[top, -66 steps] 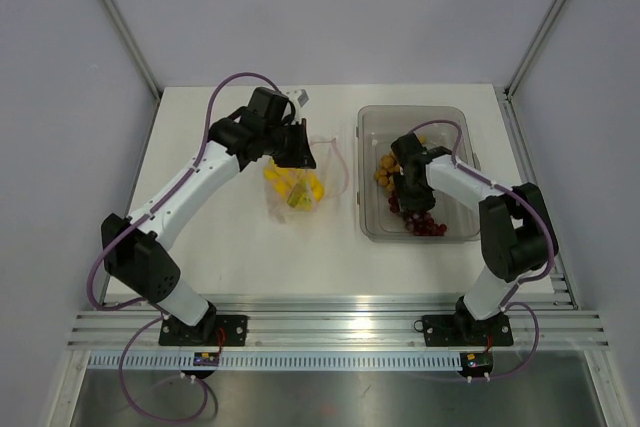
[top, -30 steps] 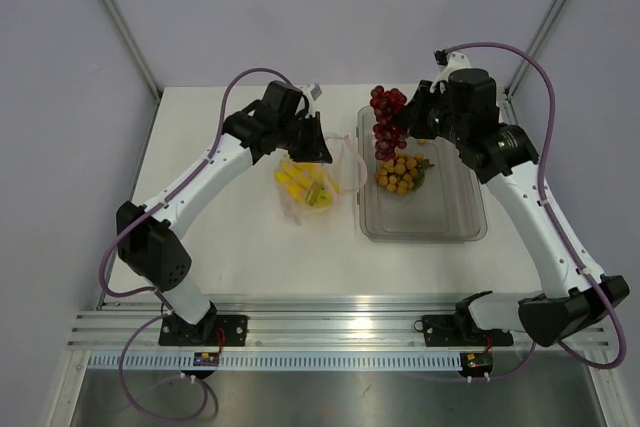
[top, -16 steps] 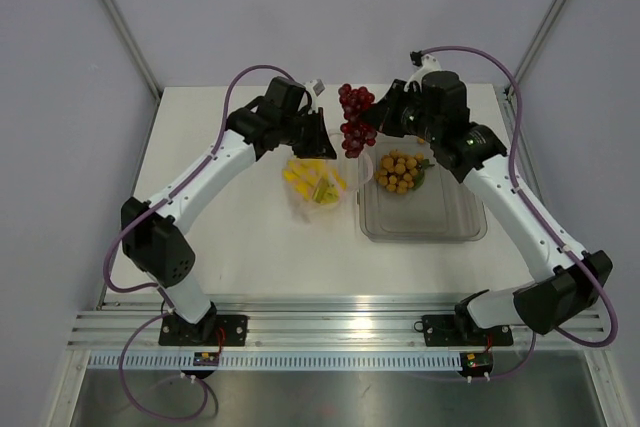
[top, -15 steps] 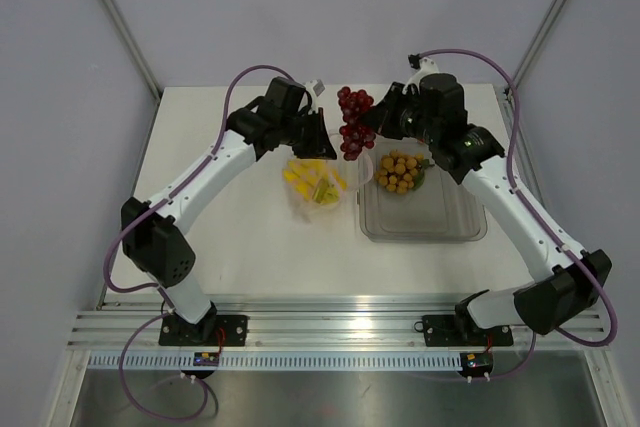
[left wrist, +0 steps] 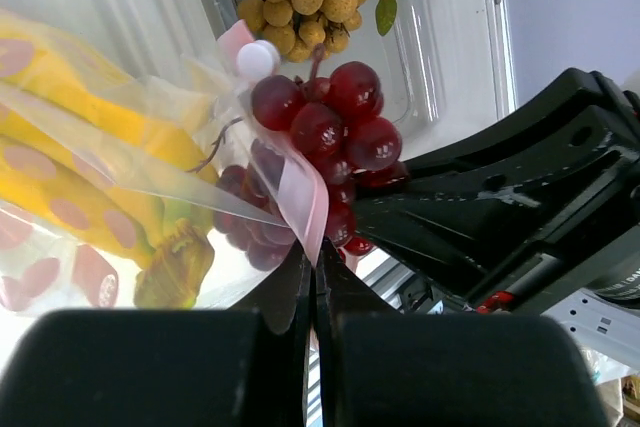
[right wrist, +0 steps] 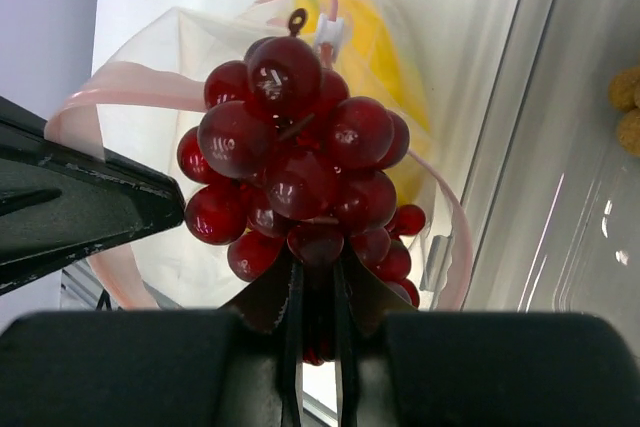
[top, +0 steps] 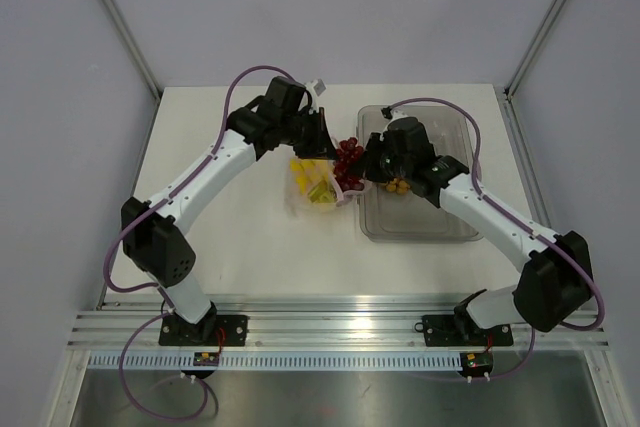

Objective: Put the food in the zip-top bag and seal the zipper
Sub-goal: Place the fake fruit in the zipper food storage bag, then adjust the zipper food storage bag at the center of the board.

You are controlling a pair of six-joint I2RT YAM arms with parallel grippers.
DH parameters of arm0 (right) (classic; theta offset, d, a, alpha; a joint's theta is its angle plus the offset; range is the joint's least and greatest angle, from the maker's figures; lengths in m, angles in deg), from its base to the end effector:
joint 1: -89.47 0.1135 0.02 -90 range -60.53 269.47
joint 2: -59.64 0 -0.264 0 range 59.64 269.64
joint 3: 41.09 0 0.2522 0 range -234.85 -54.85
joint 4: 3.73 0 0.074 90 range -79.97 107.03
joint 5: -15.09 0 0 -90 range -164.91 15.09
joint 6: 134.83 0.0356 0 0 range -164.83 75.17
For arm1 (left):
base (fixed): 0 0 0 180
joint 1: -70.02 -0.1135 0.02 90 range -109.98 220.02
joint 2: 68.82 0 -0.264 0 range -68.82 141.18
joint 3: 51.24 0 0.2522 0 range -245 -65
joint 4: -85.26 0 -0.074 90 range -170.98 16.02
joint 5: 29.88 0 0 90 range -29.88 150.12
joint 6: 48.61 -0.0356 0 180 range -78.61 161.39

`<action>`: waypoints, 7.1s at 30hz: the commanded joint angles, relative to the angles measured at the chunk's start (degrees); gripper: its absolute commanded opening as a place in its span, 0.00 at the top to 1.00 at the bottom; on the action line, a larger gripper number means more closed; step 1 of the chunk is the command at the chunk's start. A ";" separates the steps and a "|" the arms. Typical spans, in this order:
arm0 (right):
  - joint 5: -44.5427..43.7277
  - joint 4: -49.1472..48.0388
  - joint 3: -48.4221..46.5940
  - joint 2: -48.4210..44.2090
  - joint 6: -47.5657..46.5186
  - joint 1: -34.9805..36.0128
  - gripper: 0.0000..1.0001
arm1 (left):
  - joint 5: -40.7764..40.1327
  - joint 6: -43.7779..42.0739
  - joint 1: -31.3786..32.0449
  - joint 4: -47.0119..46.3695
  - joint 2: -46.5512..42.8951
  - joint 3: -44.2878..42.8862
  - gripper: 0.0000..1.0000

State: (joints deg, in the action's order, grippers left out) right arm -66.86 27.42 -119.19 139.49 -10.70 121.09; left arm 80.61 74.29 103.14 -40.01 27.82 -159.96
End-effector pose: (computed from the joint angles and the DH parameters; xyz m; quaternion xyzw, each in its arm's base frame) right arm 0.2676 0.1706 0.3063 -0.0143 0.8768 0.3106 0.3669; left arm 0.3082 -0.2159 0.3558 0.0731 0.9011 -0.3519 0.2426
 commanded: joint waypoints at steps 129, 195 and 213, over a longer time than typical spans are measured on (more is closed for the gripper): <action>-5.33 10.30 -23.49 7.42 -9.00 3.89 1.00 | 1.57 -7.86 -11.94 4.39 -13.85 3.45 1.00; -1.73 5.55 -15.03 9.18 -4.16 3.98 1.00 | -45.10 7.79 14.69 7.55 -11.74 6.54 0.43; -4.89 7.05 -15.99 10.06 -5.39 3.63 1.00 | -45.02 1.29 13.20 13.26 -12.97 0.39 1.00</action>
State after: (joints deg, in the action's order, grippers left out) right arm -69.89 35.26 -131.89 150.86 -15.27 125.37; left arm 35.34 78.86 117.13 -26.35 17.87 -155.13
